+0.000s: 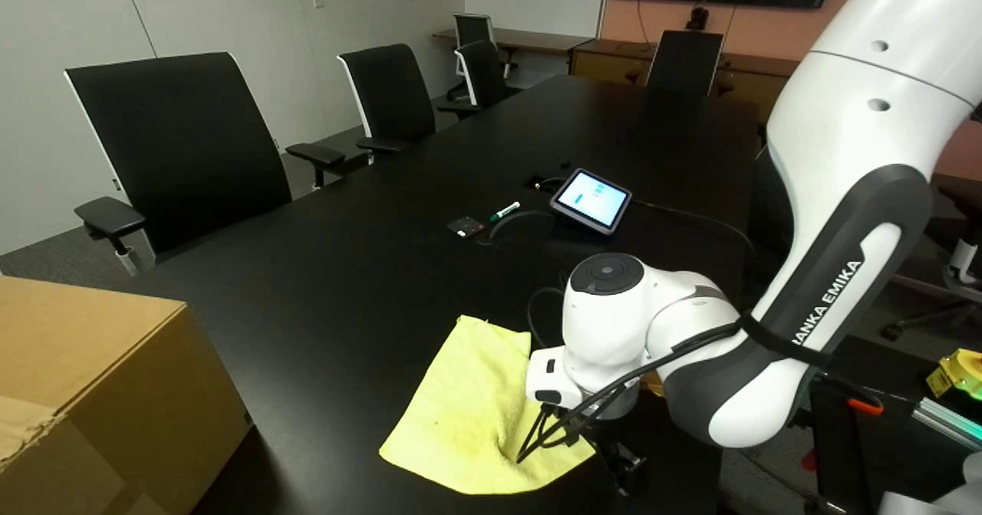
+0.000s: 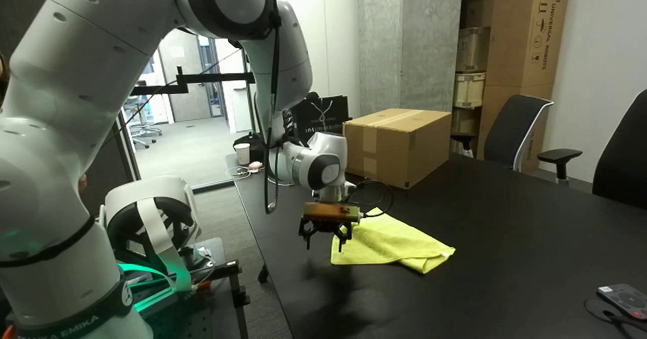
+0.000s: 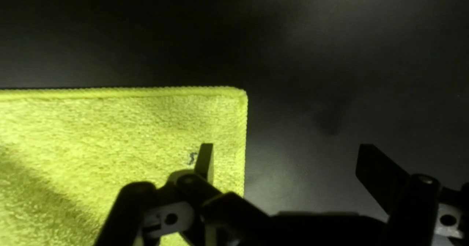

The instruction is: Fold the cloth

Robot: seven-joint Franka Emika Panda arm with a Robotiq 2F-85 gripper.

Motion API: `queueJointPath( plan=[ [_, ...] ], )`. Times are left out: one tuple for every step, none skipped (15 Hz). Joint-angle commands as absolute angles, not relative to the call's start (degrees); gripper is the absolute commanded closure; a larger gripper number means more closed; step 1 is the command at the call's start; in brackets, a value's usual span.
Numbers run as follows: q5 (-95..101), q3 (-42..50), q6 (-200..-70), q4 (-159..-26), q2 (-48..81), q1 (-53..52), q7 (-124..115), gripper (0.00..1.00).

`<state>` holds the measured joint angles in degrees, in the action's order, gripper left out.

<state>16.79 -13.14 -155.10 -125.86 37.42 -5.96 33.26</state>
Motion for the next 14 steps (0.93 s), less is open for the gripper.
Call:
queueJointPath(
  plan=[
    [18.4,-12.3,-157.0,-125.1,38.2,-5.5,33.8,0.00],
    [18.5,-12.1,-157.2,-124.9,38.4,-5.4,33.8,0.00],
    [18.3,-12.3,-157.0,-124.8,38.2,-5.0,34.0,0.00],
    [18.3,-12.2,-157.0,-124.6,38.4,-4.8,34.3,0.00],
    [18.3,-12.2,-157.0,-124.3,38.7,-4.7,34.4,0.00],
    [18.2,-12.3,-156.9,-124.1,38.8,-4.4,34.7,0.00],
    [18.1,-12.5,-156.9,-124.1,38.7,-4.1,35.2,0.00],
    [18.0,-12.7,-156.9,-123.8,39.1,-3.8,35.7,0.00],
    [17.9,-12.8,-156.9,-123.5,39.5,-3.6,36.2,0.00],
    [17.8,-13.0,-156.8,-123.3,39.7,-3.3,36.9,0.00],
    [17.8,-12.9,-156.8,-123.0,40.1,-3.3,37.2,0.00],
    [18.1,-12.6,-156.9,-122.5,40.6,-3.5,37.3,0.00],
    [18.1,-12.5,-157.1,-122.4,40.8,-3.6,37.4,0.00],
    [18.1,-12.6,-157.1,-122.2,41.2,-3.7,37.6,0.00]
  ],
)
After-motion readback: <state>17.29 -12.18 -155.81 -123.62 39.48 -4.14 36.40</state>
